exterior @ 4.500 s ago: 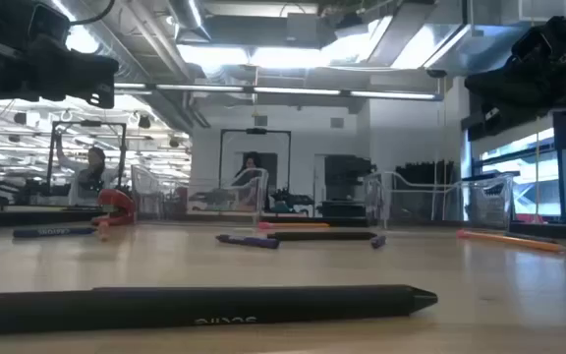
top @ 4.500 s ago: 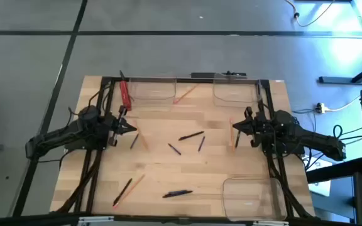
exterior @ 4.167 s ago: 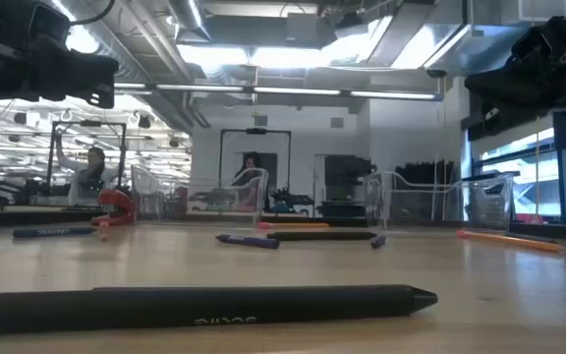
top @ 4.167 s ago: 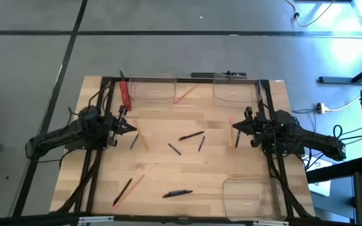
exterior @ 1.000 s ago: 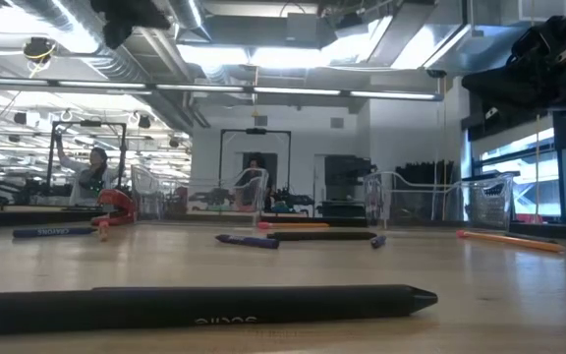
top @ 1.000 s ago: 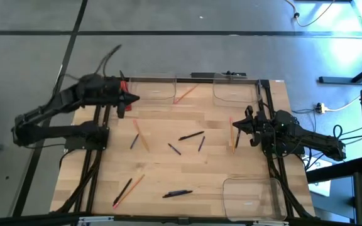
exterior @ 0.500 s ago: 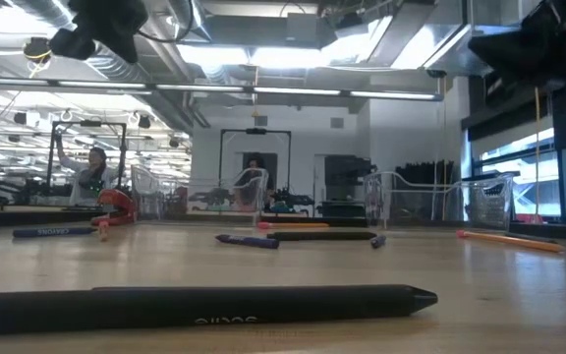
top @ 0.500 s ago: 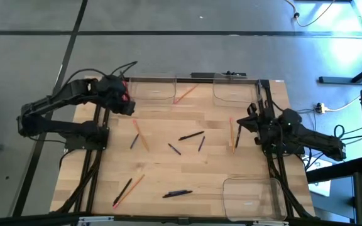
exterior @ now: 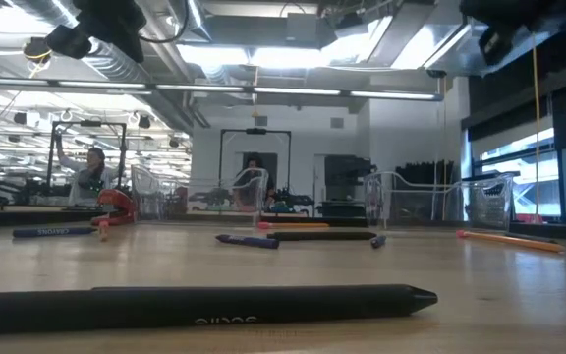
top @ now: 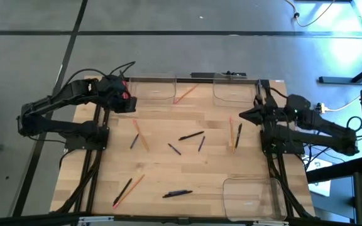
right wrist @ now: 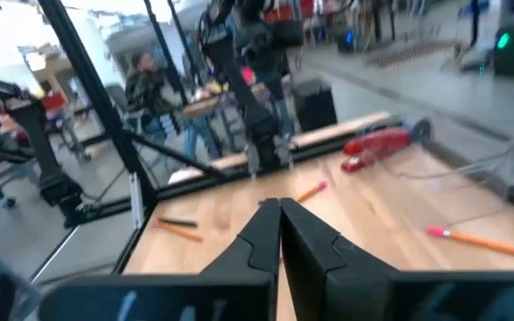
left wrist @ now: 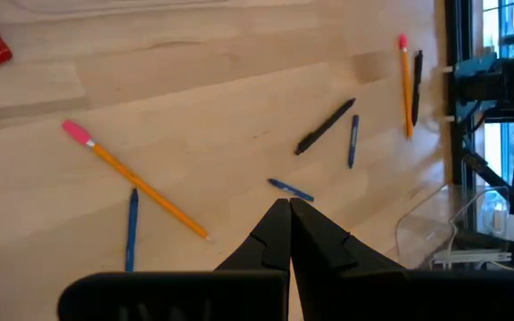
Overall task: Sort crayons/erasers/pens/pencils in bins
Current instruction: Put the yellow pencil into the top left transparent bin
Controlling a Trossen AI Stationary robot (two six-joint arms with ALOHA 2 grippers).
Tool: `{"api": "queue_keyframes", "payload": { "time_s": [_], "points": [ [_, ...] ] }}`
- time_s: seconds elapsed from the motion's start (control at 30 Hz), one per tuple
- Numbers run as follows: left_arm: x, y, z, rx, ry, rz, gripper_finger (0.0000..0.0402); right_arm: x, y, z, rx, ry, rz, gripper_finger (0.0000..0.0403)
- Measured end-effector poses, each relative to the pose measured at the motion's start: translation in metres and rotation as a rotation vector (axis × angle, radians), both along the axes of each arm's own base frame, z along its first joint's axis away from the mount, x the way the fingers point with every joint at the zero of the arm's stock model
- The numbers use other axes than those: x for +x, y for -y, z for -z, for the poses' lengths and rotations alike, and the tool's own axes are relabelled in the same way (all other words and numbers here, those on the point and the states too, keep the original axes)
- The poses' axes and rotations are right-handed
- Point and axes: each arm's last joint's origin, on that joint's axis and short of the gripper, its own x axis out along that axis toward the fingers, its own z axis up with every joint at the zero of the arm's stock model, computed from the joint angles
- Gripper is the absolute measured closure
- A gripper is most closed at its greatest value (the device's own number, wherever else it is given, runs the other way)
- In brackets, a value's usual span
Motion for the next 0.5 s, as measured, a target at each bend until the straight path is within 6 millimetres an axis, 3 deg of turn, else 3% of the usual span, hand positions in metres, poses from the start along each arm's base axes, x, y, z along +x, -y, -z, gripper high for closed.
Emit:
{"api": "queue_keyframes", "payload": {
  "time_s": [0.2,0.4,0.5],
  "points": [
    [0.001,0.000,0.006,-0.080,-0.062,-0.060,0.0401,0.021,0.005,-0.025,-0.004,-0.154,-0.063,0.0388],
    [0.003,-0.001,0.023,-0.194,-0.285,-0.114,0.0401,0.038,0.008,-0.035,-0.023,-0.259,-0.150,0.0388],
    [0.010,-0.004,0.027,-0.205,-0.309,-0.119,0.0401,0.044,0.009,-0.040,-0.045,-0.260,-0.194,0.0388]
  ]
}}
